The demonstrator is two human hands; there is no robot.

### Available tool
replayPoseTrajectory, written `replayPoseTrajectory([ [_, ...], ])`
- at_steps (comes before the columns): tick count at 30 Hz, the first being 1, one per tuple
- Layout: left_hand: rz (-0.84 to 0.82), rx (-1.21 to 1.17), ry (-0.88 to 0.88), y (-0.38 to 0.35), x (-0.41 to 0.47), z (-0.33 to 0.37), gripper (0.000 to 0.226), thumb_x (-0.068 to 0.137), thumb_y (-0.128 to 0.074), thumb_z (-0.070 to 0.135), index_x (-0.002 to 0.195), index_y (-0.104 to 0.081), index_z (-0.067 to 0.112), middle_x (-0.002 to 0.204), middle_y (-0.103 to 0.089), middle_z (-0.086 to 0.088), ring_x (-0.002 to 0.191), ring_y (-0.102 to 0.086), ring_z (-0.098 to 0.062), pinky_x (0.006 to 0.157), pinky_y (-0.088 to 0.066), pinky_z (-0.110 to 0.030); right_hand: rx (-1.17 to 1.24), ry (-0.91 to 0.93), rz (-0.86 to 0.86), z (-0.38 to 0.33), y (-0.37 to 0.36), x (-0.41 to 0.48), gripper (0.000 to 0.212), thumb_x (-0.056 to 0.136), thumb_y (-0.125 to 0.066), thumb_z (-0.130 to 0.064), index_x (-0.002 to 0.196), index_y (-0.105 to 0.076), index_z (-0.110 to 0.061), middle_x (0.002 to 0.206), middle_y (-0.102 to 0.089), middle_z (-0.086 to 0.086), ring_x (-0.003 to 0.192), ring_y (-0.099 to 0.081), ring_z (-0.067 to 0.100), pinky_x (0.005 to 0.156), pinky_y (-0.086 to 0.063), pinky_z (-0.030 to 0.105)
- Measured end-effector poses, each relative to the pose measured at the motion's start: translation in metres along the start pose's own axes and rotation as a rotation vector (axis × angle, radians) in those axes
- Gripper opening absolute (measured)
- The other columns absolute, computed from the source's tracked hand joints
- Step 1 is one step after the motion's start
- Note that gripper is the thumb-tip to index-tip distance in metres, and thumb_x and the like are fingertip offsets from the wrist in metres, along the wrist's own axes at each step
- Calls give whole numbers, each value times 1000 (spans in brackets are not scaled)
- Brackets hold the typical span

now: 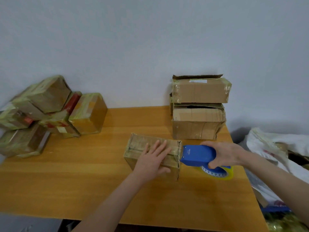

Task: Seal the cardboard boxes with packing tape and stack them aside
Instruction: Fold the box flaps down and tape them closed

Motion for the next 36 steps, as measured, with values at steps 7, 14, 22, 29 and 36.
replayPoseTrajectory([
  [7, 6, -15, 3, -7, 11, 6, 74, 90, -23, 61, 152, 1, 28, 152, 18, 11, 146, 13, -19, 121, 0, -41, 2, -7, 2, -1, 3, 6, 72, 73, -71, -46, 135, -37, -37, 111, -57, -11, 96, -57, 14, 83, -51, 31],
  [14, 8, 28, -52, -10, 13, 17, 73, 95, -24, 60, 145, 18, 29, 151, 23, 10, 144, 18, -16, 121, 0, -42, 81, 9, 9, 6, -7, 11, 67, 69, -74, -53, 125, -38, -43, 112, -56, -12, 98, -56, 12, 82, -50, 29],
  [22, 9, 62, -50, -11, 14, 17, 74, 96, -29, 56, 151, 12, 27, 152, 24, 10, 147, 15, -20, 121, 0, -40, 364, 42, 62, 33, -16, -11, 57, 75, -80, -28, 112, -43, -49, 108, -59, -18, 98, -60, 5, 83, -51, 23],
  [29, -3, 38, -65, -13, 16, 15, 75, 95, -32, 56, 152, 6, 27, 150, 22, 11, 147, 13, -21, 121, -2, -41, 278, -1, -24, 44, -25, -16, 66, 73, -78, -36, 121, -36, -54, 110, -59, -15, 97, -60, 8, 83, -51, 27],
  [36, 3, 34, -84, -17, 16, 16, 76, 85, -17, 59, 151, 2, 29, 152, 18, 9, 147, 8, -23, 121, -5, -43, 18, -44, -52, 5, -34, 10, 75, 76, -70, -46, 140, -32, -39, 100, -53, -12, 90, -53, 16, 73, -48, 30],
])
Point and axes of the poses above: each hand's wrist, its own x-axis towards the middle knuckle, its own y-axis out of the back of the hand, z = x × y, the point moved 6 cm from there along x, towards the middle knuckle
